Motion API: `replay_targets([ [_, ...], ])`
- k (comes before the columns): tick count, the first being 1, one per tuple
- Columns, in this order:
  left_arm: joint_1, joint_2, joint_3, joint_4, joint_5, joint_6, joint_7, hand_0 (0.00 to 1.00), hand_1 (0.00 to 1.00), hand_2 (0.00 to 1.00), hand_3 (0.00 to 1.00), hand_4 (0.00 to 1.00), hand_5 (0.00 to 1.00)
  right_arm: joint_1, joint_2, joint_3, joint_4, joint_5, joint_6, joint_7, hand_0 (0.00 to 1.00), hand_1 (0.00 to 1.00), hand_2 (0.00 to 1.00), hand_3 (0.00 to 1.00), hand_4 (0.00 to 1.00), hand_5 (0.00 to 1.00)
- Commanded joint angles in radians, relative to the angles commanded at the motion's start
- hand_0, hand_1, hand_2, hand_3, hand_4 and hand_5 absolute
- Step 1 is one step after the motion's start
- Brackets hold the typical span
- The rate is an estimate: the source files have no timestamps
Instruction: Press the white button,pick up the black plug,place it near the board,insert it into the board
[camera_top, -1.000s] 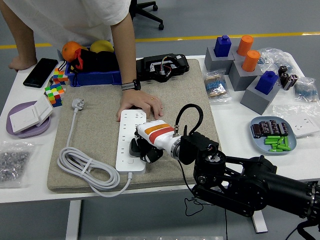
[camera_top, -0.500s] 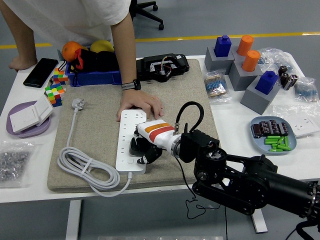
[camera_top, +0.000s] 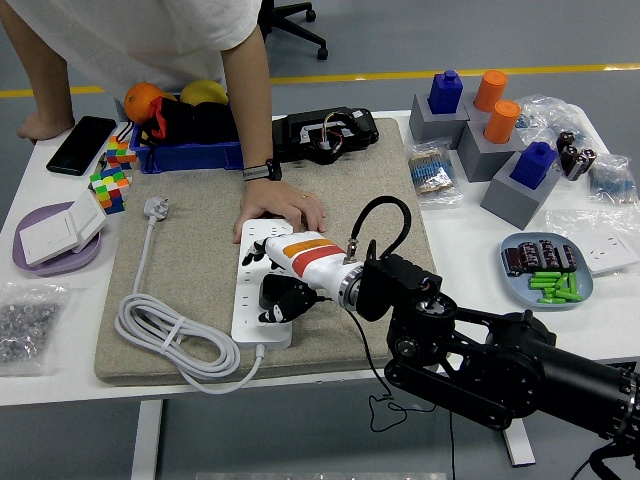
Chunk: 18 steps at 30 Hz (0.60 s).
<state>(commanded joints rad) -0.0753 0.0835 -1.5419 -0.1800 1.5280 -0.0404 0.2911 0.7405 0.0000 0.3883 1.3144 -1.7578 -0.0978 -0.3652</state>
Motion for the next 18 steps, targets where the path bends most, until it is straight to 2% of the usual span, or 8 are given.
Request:
replay_targets([
  [2, 0.0, -0.001, 0.0, 0.0, 0.001, 0.0, 0.0, 0.649, 0.642, 0.642, 0.684, 0.566, 0.033, -0.009, 0.0, 0.012, 0.017, -0.001, -0.007, 0.011, 0.493, 0.625, 0.733, 0.715, 0.992, 0.166],
  [3, 0.001, -0.001, 0.0, 0.0, 0.0, 0.001, 0.0, 0.649, 0.642, 0.642, 0.684, 0.565, 0.033, -0.013, 0.0, 0.017, 0.025, -0.003, -0.011, 0.017, 0.487, 0.598, 0.686, 0.645, 0.969, 0.156],
  [8, 0.001, -0.002, 0.0, 0.0, 0.002, 0.001, 0.001, 0.649, 0.642, 0.642, 0.684, 0.565, 0.033, -0.031, 0.0, 0.037, 0.049, 0.002, -0.023, 0.052, 0.487, 0.598, 0.686, 0.645, 0.969, 0.156],
  [9, 0.001, -0.003, 0.0, 0.0, 0.003, 0.001, 0.001, 0.649, 0.642, 0.642, 0.684, 0.565, 0.032, -0.034, 0.0, 0.039, 0.052, 0.004, -0.022, 0.055, 0.459, 0.528, 0.583, 0.597, 0.86, 0.062],
  [14, 0.001, -0.004, 0.001, 0.0, -0.002, 0.002, 0.001, 0.649, 0.642, 0.642, 0.684, 0.565, 0.032, -0.054, 0.0, 0.043, 0.058, 0.017, -0.014, 0.064, 0.459, 0.528, 0.583, 0.597, 0.86, 0.062],
  [15, 0.002, -0.004, 0.002, 0.0, -0.004, 0.002, 0.001, 0.648, 0.642, 0.642, 0.683, 0.564, 0.032, -0.056, 0.0, 0.042, 0.058, 0.019, -0.014, 0.064, 0.455, 0.469, 0.502, 0.558, 0.833, 0.002],
  [18, 0.003, -0.005, 0.001, 0.0, -0.005, 0.002, 0.002, 0.648, 0.642, 0.642, 0.683, 0.564, 0.032, -0.064, 0.0, 0.037, 0.051, 0.022, -0.014, 0.066, 0.455, 0.469, 0.502, 0.558, 0.833, 0.002],
])
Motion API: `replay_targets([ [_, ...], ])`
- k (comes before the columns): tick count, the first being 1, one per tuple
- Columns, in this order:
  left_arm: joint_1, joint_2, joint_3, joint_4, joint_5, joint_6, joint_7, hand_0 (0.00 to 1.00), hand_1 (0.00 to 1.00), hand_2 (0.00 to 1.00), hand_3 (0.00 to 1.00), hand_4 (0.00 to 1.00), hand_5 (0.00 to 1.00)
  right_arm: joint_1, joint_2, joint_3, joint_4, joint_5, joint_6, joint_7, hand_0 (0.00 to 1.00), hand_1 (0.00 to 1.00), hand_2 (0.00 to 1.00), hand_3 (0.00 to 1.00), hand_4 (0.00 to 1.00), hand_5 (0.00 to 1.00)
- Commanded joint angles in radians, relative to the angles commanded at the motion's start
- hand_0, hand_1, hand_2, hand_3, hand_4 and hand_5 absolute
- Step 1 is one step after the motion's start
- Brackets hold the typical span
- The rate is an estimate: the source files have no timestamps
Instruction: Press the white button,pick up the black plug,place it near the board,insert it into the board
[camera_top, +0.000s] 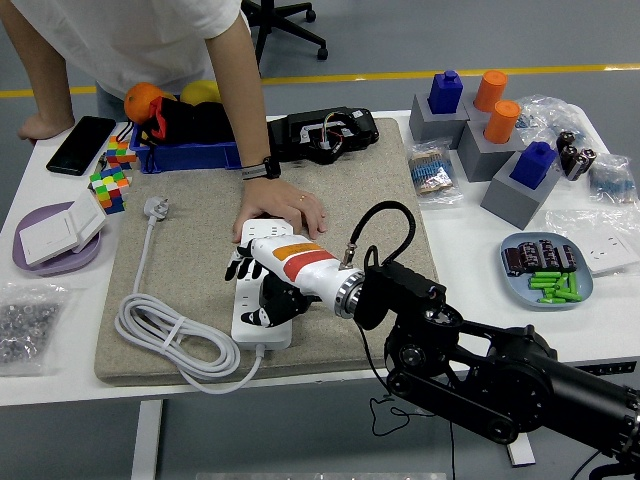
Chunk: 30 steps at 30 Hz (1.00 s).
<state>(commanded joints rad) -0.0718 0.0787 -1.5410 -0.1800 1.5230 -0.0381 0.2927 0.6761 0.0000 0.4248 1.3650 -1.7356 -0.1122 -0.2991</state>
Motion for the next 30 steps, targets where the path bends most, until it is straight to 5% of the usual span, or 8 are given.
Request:
replay_targets([
  [16, 0.001, -0.001, 0.002, 0.0, 0.004, -0.002, 0.0, 0.649, 0.642, 0.642, 0.683, 0.563, 0.033, -0.017, 0.0, -0.023, -0.058, -0.006, -0.028, 0.027, 0.454, 0.452, 0.479, 0.535, 0.806, 0.002],
  [30, 0.003, 0.001, -0.003, 0.0, 0.007, -0.002, -0.001, 0.649, 0.642, 0.642, 0.683, 0.563, 0.029, 0.007, 0.0, -0.066, -0.038, 0.012, -0.061, 0.064, 0.46, 0.448, 0.471, 0.524, 0.806, 0.002],
])
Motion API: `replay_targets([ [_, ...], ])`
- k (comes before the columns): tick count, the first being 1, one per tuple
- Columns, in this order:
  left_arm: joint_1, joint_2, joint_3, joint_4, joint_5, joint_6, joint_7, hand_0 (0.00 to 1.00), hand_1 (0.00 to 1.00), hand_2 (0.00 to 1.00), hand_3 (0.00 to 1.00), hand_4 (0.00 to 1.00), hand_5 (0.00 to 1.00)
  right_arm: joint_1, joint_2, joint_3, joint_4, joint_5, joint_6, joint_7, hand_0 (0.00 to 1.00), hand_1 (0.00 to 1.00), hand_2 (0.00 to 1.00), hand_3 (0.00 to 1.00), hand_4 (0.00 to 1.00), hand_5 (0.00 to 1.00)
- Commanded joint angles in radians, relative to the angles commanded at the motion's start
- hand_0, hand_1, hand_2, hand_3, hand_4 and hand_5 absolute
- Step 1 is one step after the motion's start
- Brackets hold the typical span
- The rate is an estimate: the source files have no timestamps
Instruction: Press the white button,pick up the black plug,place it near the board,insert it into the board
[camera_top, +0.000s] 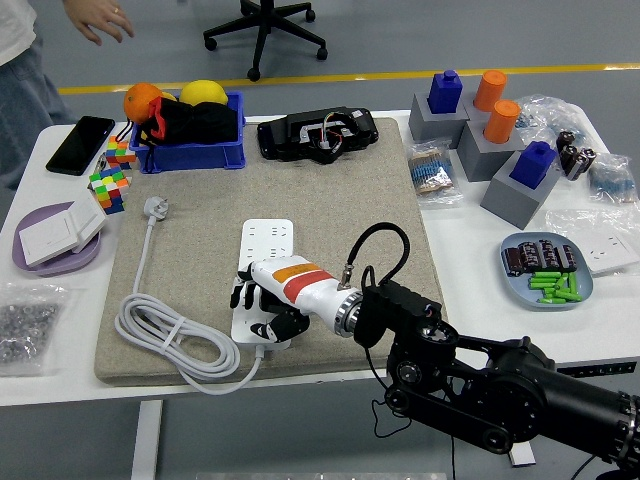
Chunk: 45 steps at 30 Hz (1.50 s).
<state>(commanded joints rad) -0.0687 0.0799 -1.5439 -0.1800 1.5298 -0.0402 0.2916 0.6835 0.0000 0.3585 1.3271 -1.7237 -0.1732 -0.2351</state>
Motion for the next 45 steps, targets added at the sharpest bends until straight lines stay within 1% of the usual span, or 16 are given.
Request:
replay_targets([
  [5, -0.002, 0.0, -0.003, 0.0, -0.003, 0.001, -0.001, 0.649, 0.642, 0.642, 0.683, 0.564, 0.029, 0.001, 0.0, 0.05, 0.028, -0.009, -0.015, 0.024, 0.457, 0.448, 0.47, 0.524, 0.805, 0.002],
  [11, -0.007, -0.003, -0.02, 0.0, 0.009, 0.003, 0.0, 0.649, 0.642, 0.642, 0.683, 0.564, 0.029, -0.005, 0.0, 0.166, 0.134, 0.008, 0.003, 0.032, 0.463, 0.46, 0.482, 0.54, 0.803, 0.002],
  [12, -0.009, -0.004, -0.022, 0.0, 0.009, 0.004, 0.0, 0.649, 0.642, 0.642, 0.683, 0.564, 0.029, -0.011, -0.009, 0.194, 0.161, 0.014, 0.013, 0.029, 0.463, 0.46, 0.482, 0.54, 0.803, 0.002],
  [14, -0.01, -0.005, -0.023, 0.0, 0.007, 0.005, 0.0, 0.649, 0.642, 0.642, 0.683, 0.564, 0.029, -0.027, -0.048, 0.248, 0.207, 0.024, 0.031, 0.021, 0.463, 0.46, 0.482, 0.54, 0.803, 0.002],
  [15, -0.01, -0.005, -0.024, 0.0, 0.008, 0.005, 0.0, 0.648, 0.642, 0.642, 0.683, 0.564, 0.029, -0.038, -0.071, 0.276, 0.227, 0.022, 0.039, 0.016, 0.5, 0.502, 0.52, 0.564, 0.837, 0.002],
  [18, -0.01, -0.008, -0.022, 0.0, -0.001, 0.008, -0.002, 0.648, 0.642, 0.642, 0.683, 0.564, 0.029, -0.08, -0.145, 0.36, 0.272, 0.033, 0.046, 0.019, 0.5, 0.502, 0.52, 0.564, 0.837, 0.002],
  [20, -0.013, -0.011, -0.017, 0.0, -0.013, 0.009, -0.003, 0.648, 0.642, 0.642, 0.683, 0.564, 0.029, -0.109, -0.184, 0.405, 0.282, 0.047, 0.043, 0.031, 0.5, 0.502, 0.52, 0.564, 0.837, 0.002],
  [21, -0.013, -0.012, -0.016, 0.0, -0.016, 0.01, -0.004, 0.649, 0.642, 0.642, 0.683, 0.564, 0.028, -0.121, -0.196, 0.425, 0.282, 0.053, 0.042, 0.034, 0.581, 0.596, 0.579, 0.629, 0.904, 0.148],
  [25, -0.02, -0.017, -0.007, 0.0, -0.022, 0.007, -0.004, 0.649, 0.642, 0.642, 0.683, 0.564, 0.028, -0.192, -0.245, 0.514, 0.278, 0.073, 0.035, 0.057, 0.581, 0.596, 0.579, 0.629, 0.904, 0.148],
  [26, -0.021, -0.018, 0.004, 0.0, -0.033, 0.007, -0.007, 0.649, 0.642, 0.642, 0.683, 0.564, 0.028, -0.206, -0.253, 0.532, 0.277, 0.074, 0.035, 0.059, 0.581, 0.596, 0.579, 0.629, 0.904, 0.148],
  [27, -0.023, -0.019, 0.013, 0.0, -0.044, 0.007, -0.008, 0.648, 0.642, 0.642, 0.683, 0.565, 0.029, -0.22, -0.26, 0.549, 0.278, 0.074, 0.034, 0.063, 0.629, 0.647, 0.623, 0.66, 0.932, 0.196],
  [32, -0.033, -0.024, 0.017, 0.0, -0.045, 0.005, -0.008, 0.648, 0.642, 0.642, 0.683, 0.565, 0.029, -0.301, -0.299, 0.644, 0.287, 0.097, 0.02, 0.105, 0.629, 0.647, 0.623, 0.66, 0.932, 0.196],
  [33, -0.036, -0.025, 0.027, 0.0, -0.056, 0.005, -0.011, 0.649, 0.642, 0.642, 0.684, 0.565, 0.028, -0.321, -0.308, 0.667, 0.287, 0.101, 0.014, 0.119, 0.691, 0.677, 0.644, 0.672, 0.949, 0.237],
  [36, -0.042, -0.027, 0.031, 0.0, -0.059, 0.005, -0.011, 0.649, 0.642, 0.642, 0.684, 0.565, 0.028, -0.371, -0.323, 0.729, 0.289, 0.109, 0.005, 0.151, 0.691, 0.677, 0.644, 0.672, 0.949, 0.237],
  [40, -0.045, -0.03, 0.036, 0.0, -0.061, 0.003, -0.011, 0.649, 0.642, 0.642, 0.684, 0.566, 0.029, -0.435, -0.329, 0.804, 0.297, 0.122, -0.013, 0.195, 0.707, 0.681, 0.65, 0.666, 0.95, 0.249],
  [45, -0.048, -0.032, 0.048, 0.0, -0.068, 0.001, -0.014, 0.649, 0.642, 0.642, 0.684, 0.566, 0.027, -0.496, -0.334, 0.874, 0.304, 0.125, -0.017, 0.22, 0.709, 0.678, 0.636, 0.652, 0.944, 0.245],
])
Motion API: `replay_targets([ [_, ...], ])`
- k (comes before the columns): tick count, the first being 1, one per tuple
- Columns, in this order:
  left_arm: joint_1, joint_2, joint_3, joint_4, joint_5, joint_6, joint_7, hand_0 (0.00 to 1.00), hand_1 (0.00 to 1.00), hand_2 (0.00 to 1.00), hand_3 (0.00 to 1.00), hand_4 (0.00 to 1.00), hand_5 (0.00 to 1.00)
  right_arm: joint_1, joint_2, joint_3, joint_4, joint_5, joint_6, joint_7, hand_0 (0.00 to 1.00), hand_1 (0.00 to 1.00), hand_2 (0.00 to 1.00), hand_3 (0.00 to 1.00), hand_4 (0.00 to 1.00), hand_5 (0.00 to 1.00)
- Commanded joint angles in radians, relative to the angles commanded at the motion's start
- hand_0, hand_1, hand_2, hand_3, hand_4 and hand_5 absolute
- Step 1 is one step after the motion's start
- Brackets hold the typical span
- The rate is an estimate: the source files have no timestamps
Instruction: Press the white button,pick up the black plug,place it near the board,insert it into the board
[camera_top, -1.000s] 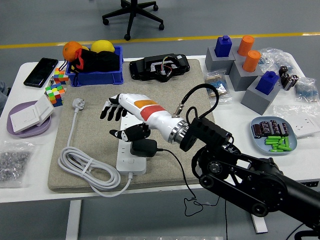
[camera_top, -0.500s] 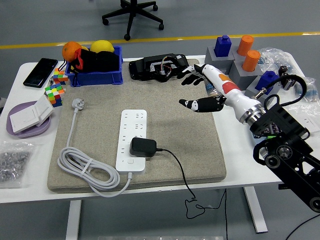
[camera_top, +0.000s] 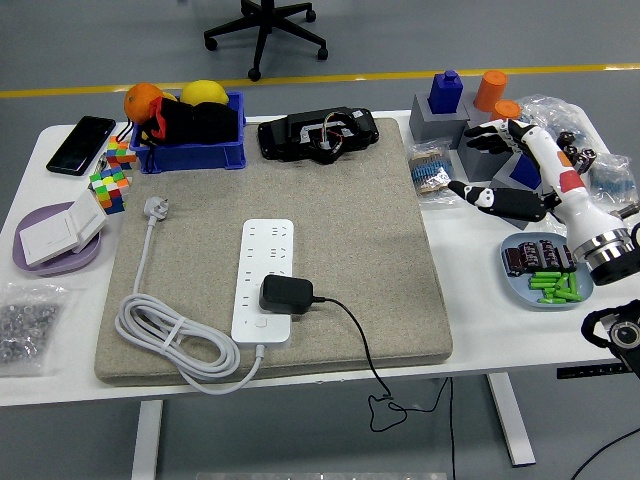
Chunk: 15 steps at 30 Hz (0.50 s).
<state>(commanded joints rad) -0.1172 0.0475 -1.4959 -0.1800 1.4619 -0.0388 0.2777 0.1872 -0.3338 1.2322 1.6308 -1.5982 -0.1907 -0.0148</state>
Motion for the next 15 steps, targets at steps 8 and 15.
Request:
replay_targets([
  [8, 0.0, 0.001, 0.005, 0.0, 0.007, -0.004, 0.001, 0.649, 0.642, 0.642, 0.684, 0.568, 0.028, -0.088, 0.013, 0.104, 0.002, 0.011, -0.003, 0.03, 0.708, 0.676, 0.635, 0.642, 0.938, 0.242],
  [15, 0.004, 0.006, -0.007, 0.0, 0.024, -0.005, 0.003, 0.649, 0.642, 0.642, 0.684, 0.568, 0.024, -0.138, 0.044, 0.182, -0.002, 0.043, -0.023, 0.085, 0.709, 0.672, 0.633, 0.632, 0.929, 0.233],
])
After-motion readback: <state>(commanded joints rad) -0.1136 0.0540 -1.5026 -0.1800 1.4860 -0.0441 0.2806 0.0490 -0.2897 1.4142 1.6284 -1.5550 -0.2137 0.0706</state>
